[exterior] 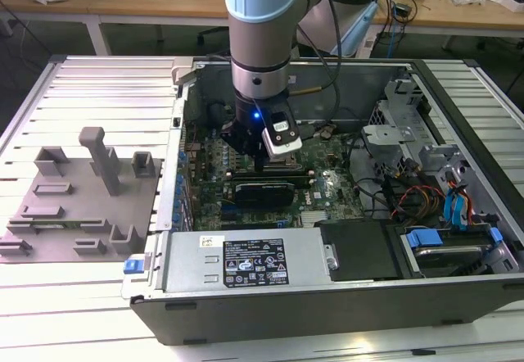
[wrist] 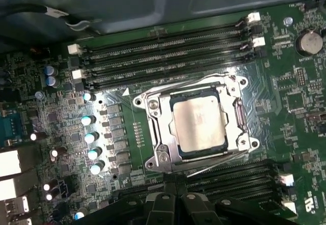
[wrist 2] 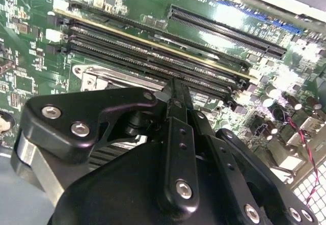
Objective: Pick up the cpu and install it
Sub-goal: 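Install the second cpu locking lever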
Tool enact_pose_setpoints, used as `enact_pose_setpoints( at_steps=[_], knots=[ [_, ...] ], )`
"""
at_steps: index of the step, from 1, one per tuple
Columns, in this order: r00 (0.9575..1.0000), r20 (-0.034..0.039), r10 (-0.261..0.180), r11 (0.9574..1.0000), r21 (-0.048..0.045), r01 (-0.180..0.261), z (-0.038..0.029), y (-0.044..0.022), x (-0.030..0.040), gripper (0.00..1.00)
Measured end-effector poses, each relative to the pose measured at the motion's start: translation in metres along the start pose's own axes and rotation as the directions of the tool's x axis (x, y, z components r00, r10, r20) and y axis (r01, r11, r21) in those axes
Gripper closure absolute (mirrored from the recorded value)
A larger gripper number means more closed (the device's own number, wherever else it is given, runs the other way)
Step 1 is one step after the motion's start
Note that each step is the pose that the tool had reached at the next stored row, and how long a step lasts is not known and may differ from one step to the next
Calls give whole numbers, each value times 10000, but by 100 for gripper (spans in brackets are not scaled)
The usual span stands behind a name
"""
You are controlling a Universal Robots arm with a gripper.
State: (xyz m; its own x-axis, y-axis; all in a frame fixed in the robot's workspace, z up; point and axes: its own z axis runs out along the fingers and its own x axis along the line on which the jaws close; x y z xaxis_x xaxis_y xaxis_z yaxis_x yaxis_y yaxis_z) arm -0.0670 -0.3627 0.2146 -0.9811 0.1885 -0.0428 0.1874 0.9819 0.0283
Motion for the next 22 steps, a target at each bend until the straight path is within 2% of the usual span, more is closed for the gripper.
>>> enact_pose_setpoints(
  at_steps=[3,5,9,10,11,13,14,16,18,22],
  knots=[
    [10000,-47,-19,9995,-331,17,4,-34,6,89],
    [10000,-56,-67,9993,-372,65,3,-76,-1,89],
    [9993,-66,-355,9986,-402,352,6,-88,-2,89],
    [9985,-72,-548,9977,-412,545,11,-89,-3,89],
    [9954,-83,-952,9946,-430,947,21,-90,-2,89],
    [9901,-94,-1400,9892,-462,1394,33,-90,-2,89],
    [9860,-100,-1667,9849,-501,1660,38,-90,-2,89],
    [9827,-98,-1848,9813,-574,1839,39,-90,-2,89],
    [9788,-87,-2048,9766,-685,2037,41,-98,-2,89],
    [9759,-83,-2179,9730,-800,2166,40,-153,-7,89]
  ],
)
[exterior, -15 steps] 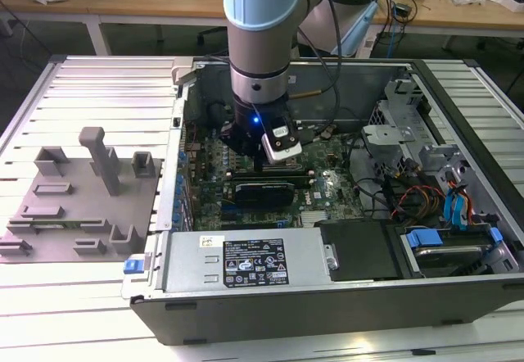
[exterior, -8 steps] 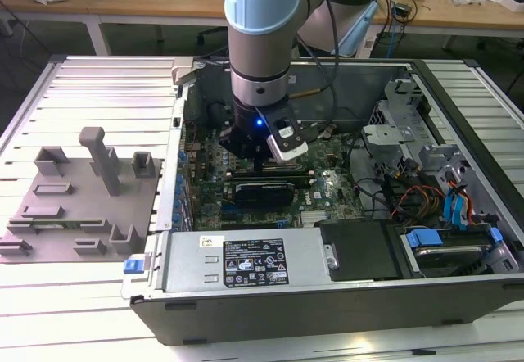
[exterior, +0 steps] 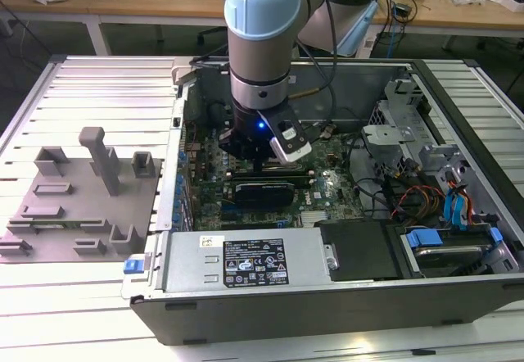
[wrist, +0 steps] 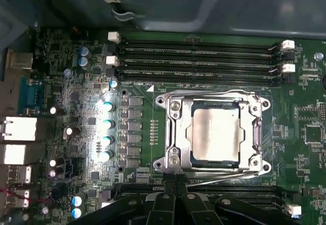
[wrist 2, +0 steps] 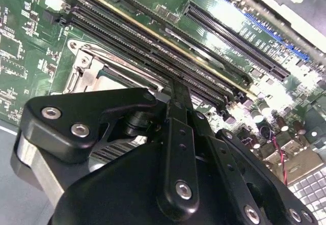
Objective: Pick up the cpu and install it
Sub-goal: 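Install the second cpu locking lever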
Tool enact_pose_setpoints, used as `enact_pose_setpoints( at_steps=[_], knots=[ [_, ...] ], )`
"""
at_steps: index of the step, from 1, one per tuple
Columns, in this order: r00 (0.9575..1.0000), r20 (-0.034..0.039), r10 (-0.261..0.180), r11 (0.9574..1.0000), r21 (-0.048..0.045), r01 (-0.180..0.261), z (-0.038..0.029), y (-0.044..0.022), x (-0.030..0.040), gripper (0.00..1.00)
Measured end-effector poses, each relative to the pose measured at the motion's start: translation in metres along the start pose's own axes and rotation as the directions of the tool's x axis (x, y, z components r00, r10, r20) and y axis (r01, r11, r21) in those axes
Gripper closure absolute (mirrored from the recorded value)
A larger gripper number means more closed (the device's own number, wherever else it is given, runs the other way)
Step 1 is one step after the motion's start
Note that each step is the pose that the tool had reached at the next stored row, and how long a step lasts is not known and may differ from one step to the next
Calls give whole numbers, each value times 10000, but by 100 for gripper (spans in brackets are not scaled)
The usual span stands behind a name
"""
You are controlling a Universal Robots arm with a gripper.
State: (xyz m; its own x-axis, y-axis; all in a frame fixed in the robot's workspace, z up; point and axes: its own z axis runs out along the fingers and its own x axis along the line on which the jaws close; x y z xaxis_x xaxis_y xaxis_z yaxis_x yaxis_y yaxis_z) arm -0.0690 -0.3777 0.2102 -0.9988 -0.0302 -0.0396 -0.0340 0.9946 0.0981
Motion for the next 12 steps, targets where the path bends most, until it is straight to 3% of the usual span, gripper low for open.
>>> enact_pose_setpoints(
  at_steps=[5,7,12],
  knots=[
    [10000,4,-28,9998,-192,28,-4,-45,1,89],
    [10000,7,-31,9995,-317,31,-6,-59,2,89],
    [10000,40,-30,9965,-838,33,11,-80,28,89]
  ],
)
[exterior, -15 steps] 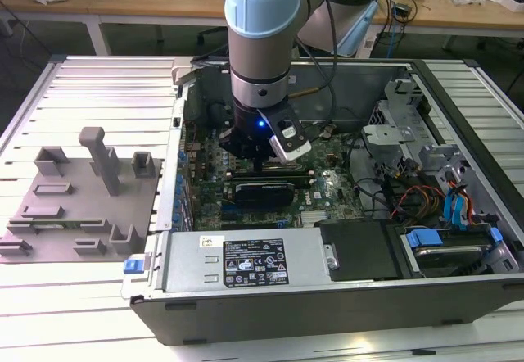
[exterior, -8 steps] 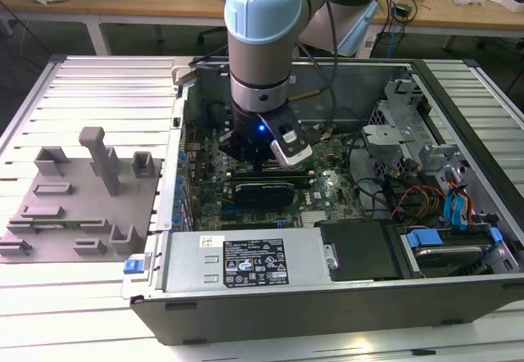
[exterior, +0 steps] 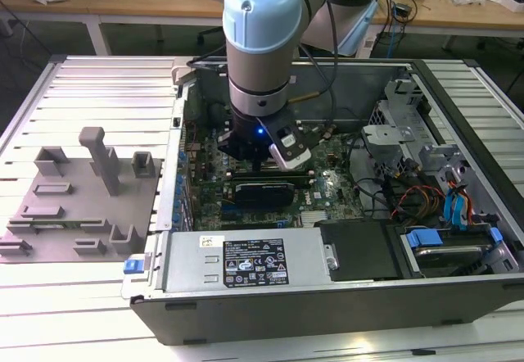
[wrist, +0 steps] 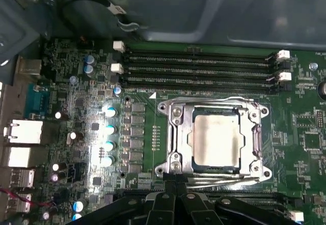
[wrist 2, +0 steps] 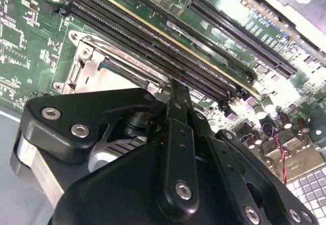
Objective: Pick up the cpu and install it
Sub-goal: 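Install the second cpu locking lever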
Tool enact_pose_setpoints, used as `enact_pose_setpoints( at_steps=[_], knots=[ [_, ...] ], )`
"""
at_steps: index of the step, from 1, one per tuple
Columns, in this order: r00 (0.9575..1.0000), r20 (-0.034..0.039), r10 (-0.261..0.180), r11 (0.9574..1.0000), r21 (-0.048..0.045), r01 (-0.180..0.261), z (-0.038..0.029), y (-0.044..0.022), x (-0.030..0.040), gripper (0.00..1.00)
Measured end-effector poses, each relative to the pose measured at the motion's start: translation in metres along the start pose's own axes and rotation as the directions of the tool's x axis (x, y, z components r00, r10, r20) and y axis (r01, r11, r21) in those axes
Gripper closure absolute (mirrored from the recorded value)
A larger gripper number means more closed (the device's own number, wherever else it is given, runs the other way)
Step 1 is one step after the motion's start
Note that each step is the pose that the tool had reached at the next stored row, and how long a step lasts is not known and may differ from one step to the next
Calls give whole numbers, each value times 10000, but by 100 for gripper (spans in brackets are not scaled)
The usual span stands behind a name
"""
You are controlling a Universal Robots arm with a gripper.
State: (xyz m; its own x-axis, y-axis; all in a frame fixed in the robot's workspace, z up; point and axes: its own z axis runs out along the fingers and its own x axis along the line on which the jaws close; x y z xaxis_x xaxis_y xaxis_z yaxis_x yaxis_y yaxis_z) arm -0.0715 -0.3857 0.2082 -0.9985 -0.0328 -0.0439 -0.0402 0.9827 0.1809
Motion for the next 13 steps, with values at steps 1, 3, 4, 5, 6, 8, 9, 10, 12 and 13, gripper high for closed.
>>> enact_pose_setpoints(
  at_steps=[1,3,4,5,6,8,9,10,12,13],
  knots=[
    [10000,3,-2,10000,-84,2,11,-11,7,89],
    [10000,5,-1,9999,-152,1,14,-22,12,89],
    [10000,5,-2,9999,-161,2,13,-26,12,89],
    [10000,5,-2,9999,-164,2,12,-35,12,89],
    [10000,6,-1,9999,-165,1,9,-49,13,89],
    [10000,6,-2,9999,-170,2,5,-71,13,89],
    [10000,7,0,9998,-182,0,3,-83,14,89],
    [10000,7,0,9998,-193,0,2,-88,14,89],
    [10000,10,3,9997,-257,-3,0,-98,16,89],
    [10000,13,5,9996,-294,-4,0,-100,17,89]
  ],
)
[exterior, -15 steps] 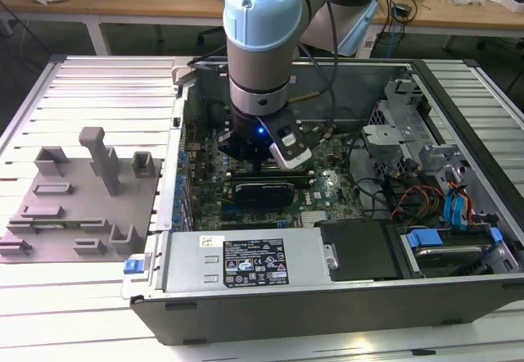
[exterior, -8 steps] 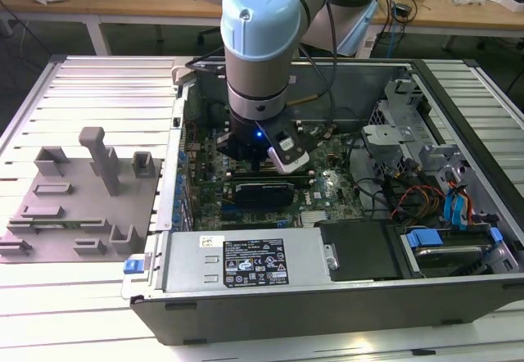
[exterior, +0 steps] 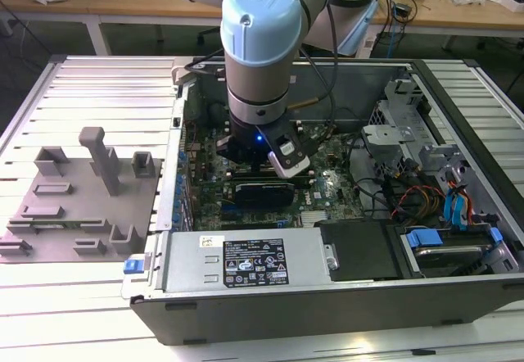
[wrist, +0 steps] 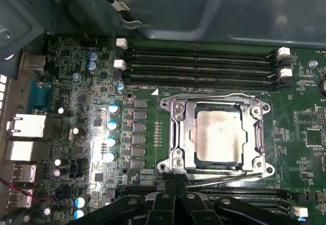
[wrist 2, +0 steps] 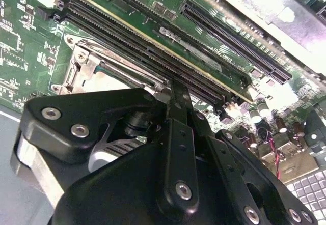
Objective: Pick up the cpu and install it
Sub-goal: 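Install the second cpu locking lever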
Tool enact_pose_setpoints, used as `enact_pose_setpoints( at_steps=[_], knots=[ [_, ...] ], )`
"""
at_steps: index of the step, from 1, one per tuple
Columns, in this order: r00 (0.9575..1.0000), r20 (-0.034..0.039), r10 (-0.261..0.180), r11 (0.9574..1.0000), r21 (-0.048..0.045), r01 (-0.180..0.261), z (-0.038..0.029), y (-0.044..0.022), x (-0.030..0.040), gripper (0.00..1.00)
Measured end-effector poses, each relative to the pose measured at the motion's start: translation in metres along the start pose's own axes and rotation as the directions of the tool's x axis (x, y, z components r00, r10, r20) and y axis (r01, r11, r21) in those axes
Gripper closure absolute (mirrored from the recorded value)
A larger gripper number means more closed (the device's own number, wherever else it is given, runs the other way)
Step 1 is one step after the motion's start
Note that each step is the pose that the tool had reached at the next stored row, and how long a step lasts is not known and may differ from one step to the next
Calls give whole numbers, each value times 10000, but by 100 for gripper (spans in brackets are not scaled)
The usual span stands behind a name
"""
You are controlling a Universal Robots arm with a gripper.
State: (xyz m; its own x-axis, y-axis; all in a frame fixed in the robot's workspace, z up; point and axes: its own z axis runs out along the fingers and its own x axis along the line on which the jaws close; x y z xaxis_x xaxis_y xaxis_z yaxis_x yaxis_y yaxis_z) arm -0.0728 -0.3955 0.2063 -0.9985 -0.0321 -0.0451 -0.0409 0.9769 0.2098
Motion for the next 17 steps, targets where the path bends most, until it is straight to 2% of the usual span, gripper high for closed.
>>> enact_pose_setpoints(
  at_steps=[5,11,13,17],
  knots=[
    [10000,20,7,9995,-313,-7,18,-8,20,89],
    [10000,33,19,9985,-551,-17,51,-15,49,89],
    [10000,36,18,9981,-622,-16,64,-18,56,89],
    [10000,38,21,9980,-628,-18,64,-18,57,89]
  ],
)
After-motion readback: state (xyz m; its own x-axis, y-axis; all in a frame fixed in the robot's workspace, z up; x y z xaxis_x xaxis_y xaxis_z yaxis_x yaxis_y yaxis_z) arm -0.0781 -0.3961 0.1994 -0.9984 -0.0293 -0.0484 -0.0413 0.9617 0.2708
